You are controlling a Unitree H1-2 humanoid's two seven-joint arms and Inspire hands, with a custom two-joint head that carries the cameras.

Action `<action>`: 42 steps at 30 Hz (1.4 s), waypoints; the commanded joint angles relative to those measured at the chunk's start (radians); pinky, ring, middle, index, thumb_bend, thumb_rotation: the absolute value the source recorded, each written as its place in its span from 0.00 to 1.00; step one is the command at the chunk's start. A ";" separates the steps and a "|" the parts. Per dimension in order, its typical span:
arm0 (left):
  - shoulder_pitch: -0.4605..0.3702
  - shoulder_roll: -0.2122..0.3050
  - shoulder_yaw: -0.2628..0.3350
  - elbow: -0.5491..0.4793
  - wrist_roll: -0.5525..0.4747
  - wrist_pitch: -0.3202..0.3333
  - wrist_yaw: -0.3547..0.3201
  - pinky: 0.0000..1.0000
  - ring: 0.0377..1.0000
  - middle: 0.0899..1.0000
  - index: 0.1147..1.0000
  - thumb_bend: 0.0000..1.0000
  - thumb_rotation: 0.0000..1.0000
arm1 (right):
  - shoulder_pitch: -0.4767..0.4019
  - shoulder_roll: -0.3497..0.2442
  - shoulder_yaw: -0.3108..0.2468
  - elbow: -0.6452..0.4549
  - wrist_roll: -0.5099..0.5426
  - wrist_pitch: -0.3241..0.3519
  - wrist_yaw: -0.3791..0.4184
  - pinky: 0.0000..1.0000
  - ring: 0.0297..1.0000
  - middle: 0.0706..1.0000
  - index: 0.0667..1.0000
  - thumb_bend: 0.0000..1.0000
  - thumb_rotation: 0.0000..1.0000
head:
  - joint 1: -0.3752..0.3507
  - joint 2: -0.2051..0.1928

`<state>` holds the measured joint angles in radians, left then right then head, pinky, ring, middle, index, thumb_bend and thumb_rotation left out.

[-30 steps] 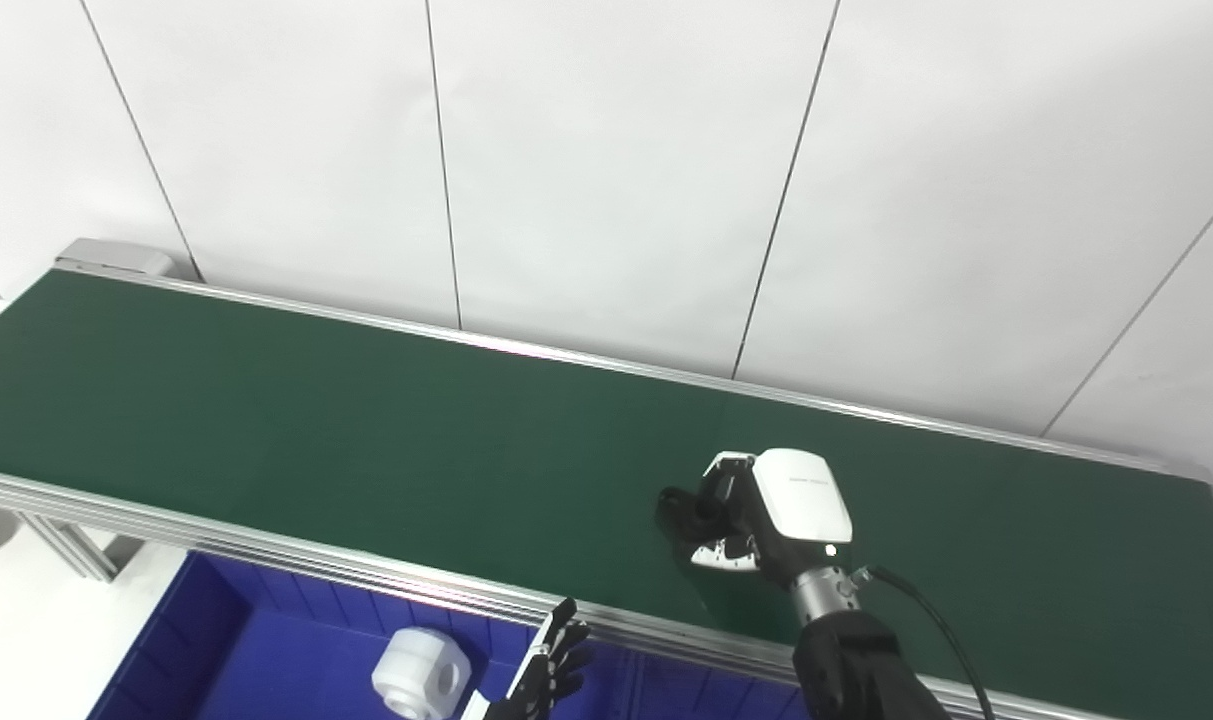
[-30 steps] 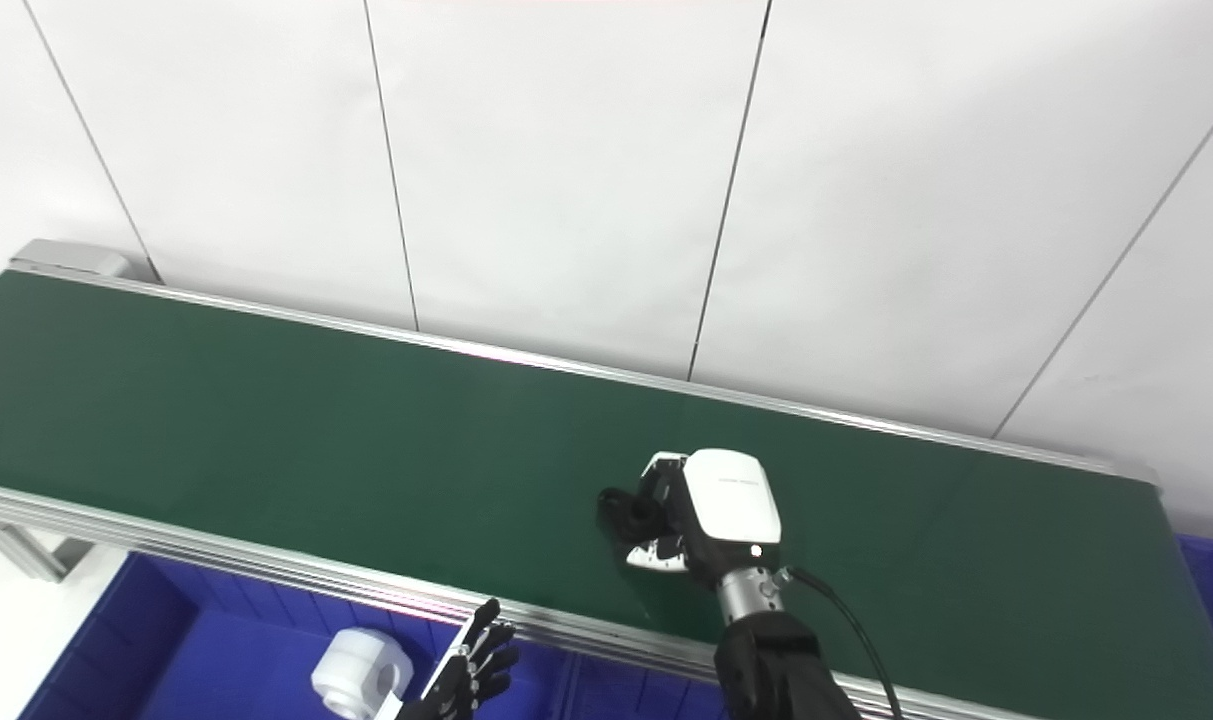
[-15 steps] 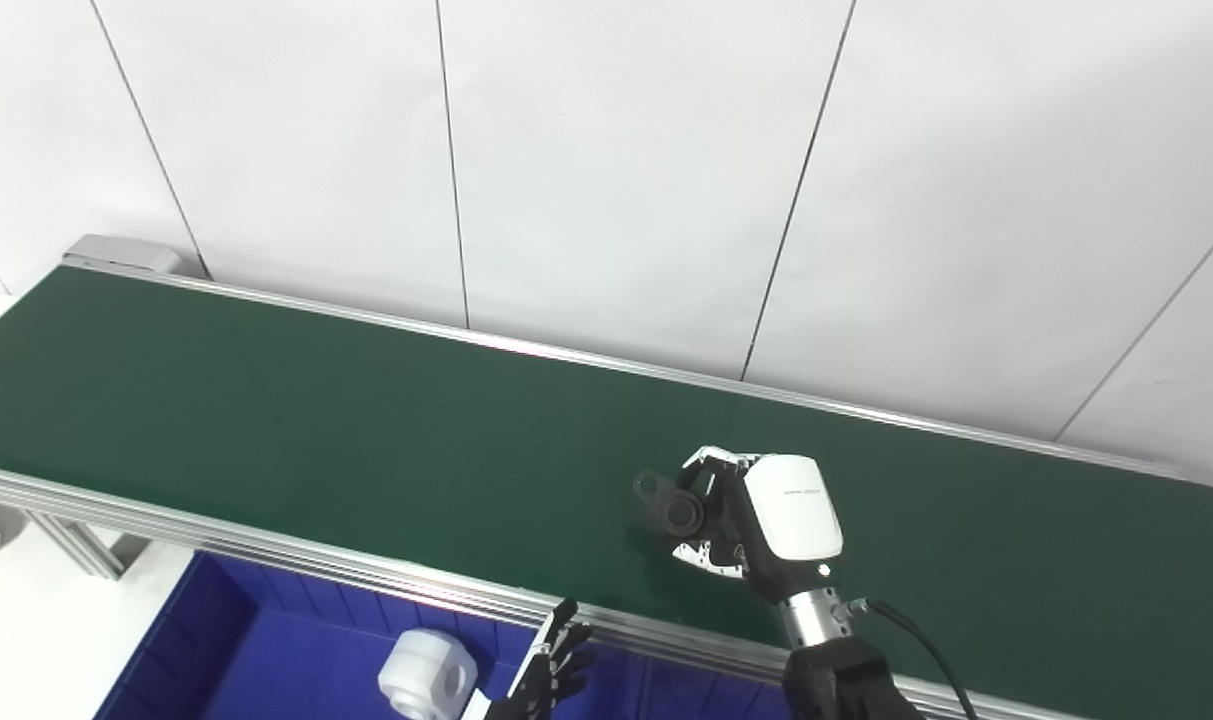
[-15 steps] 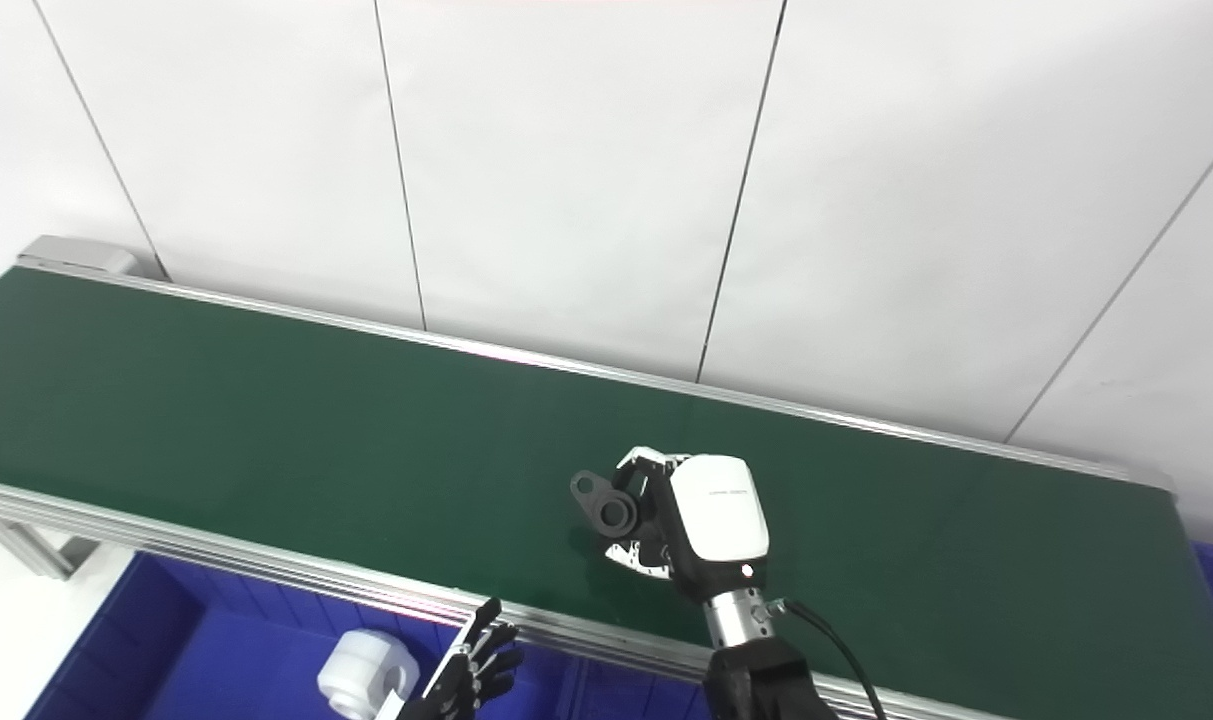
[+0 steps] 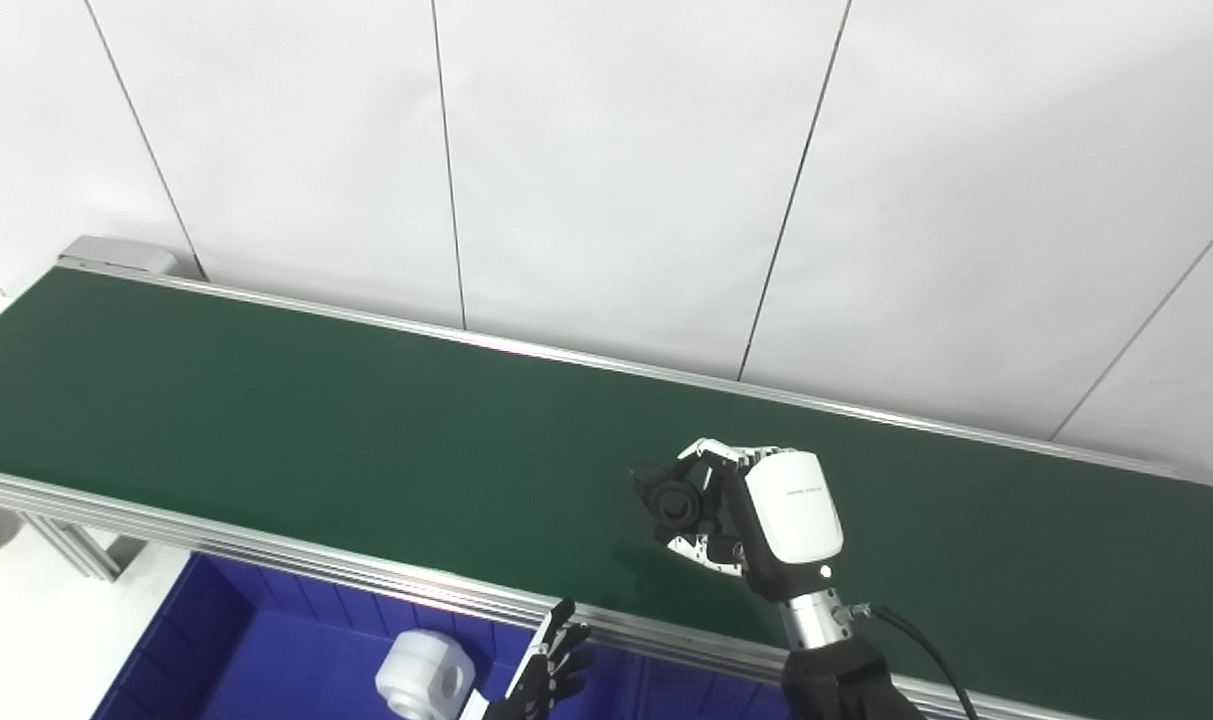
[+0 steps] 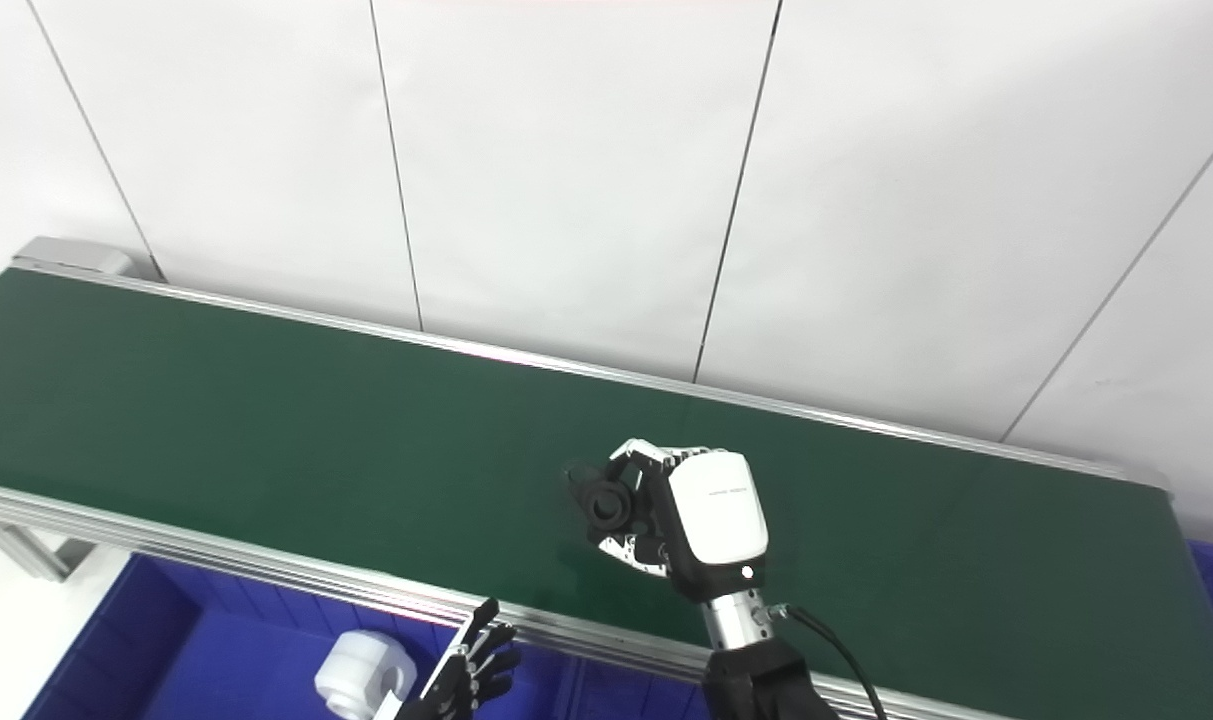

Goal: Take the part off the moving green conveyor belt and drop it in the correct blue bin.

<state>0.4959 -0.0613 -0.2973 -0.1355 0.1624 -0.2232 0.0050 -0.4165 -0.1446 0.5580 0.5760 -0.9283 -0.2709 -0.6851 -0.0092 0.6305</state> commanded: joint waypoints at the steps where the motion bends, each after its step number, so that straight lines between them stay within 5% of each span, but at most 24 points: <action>1: 0.000 -0.014 -0.008 -0.017 0.010 -0.038 0.008 0.88 0.90 0.94 1.00 0.64 0.88 | -0.044 -0.008 -0.009 -0.050 -0.012 -0.047 -0.045 0.11 0.13 0.19 0.45 0.50 0.14 | -0.003 0.001; 9: -0.007 -0.007 0.002 -0.019 0.000 -0.040 0.006 0.88 0.91 0.95 1.00 0.63 0.89 | -0.010 -0.089 -0.003 -0.167 -0.062 -0.086 -0.039 0.10 0.12 0.18 0.45 0.50 0.13 | -0.046 0.020; 15: -0.024 0.018 0.022 -0.027 -0.027 -0.029 -0.011 0.93 0.93 0.97 1.00 0.63 0.93 | 0.079 -0.217 -0.024 -0.399 -0.065 -0.095 0.098 0.10 0.12 0.20 0.45 0.50 0.13 | -0.146 0.054; 23: -0.047 0.071 0.065 -0.064 -0.095 0.010 -0.050 0.99 0.96 1.00 1.00 0.65 0.98 | 0.193 -0.303 -0.060 -0.604 -0.072 -0.124 0.195 0.11 0.12 0.20 0.45 0.50 0.14 | -0.304 0.132; 29: -0.065 0.116 0.109 -0.105 -0.186 0.060 -0.089 1.00 0.99 1.00 1.00 0.67 0.95 | 0.310 -0.343 -0.093 -0.732 -0.075 -0.149 0.268 0.11 0.12 0.19 0.45 0.51 0.14 | -0.390 0.191; 42: -0.102 0.170 0.185 -0.178 -0.289 0.185 -0.138 1.00 0.99 1.00 1.00 0.68 0.88 | 0.564 -0.366 -0.152 -0.850 -0.034 -0.182 0.357 0.09 0.11 0.18 0.45 0.51 0.13 | -0.443 0.263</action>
<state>0.4026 0.0985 -0.1197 -0.2692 -0.1108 -0.0442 -0.1234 0.1444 -0.5027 0.4254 -0.2470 -0.9868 -0.4170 -0.3248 -0.4540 0.8942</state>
